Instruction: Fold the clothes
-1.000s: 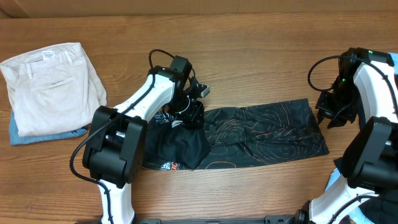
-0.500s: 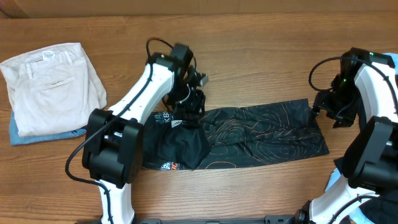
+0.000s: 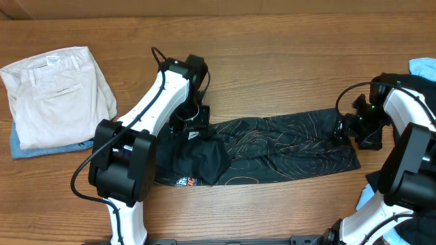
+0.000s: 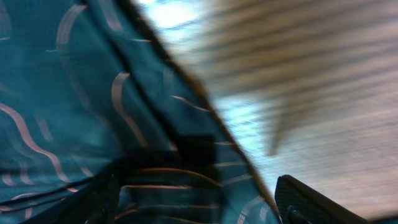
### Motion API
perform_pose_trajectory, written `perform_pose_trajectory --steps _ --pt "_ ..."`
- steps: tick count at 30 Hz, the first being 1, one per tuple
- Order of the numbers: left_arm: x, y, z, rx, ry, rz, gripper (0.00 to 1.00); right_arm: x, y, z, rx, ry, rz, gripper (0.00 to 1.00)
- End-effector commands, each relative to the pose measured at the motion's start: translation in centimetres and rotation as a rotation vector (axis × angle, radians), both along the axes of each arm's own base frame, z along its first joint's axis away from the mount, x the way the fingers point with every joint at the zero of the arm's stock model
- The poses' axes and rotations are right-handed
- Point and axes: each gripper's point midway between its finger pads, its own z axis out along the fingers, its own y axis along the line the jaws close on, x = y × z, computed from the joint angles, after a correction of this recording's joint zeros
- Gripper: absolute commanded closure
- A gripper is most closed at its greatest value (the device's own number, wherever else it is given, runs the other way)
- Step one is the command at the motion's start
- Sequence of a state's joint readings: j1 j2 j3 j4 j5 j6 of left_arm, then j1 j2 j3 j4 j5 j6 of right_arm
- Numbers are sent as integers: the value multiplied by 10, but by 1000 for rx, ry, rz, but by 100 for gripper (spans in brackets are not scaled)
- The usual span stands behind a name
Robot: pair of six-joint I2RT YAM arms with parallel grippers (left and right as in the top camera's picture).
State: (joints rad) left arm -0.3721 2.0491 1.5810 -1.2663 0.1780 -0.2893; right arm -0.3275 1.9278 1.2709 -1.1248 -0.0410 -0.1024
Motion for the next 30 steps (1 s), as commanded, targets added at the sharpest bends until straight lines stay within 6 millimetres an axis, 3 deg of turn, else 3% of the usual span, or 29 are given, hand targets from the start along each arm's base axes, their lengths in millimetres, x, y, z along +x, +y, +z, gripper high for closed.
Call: perform_pose_trajectory --steps 1,7,18,20,24,30 --pt "-16 13 -11 64 35 50 52 6 19 0 127 -49 41 17" --pt "-35 21 -32 86 85 58 52 6 18 -3 122 -44 41 16" --pt "-43 27 -59 97 66 68 50 1 19 -20 136 8 27 17" --pt "-44 28 -65 99 60 71 50 0 20 -23 140 18 26 21" --pt "-33 38 -71 148 -1 62 49 0 20 -23 140 20 22 32" --pt "-6 37 -75 131 -112 1 46 2 25 -23 167 10 17 32"
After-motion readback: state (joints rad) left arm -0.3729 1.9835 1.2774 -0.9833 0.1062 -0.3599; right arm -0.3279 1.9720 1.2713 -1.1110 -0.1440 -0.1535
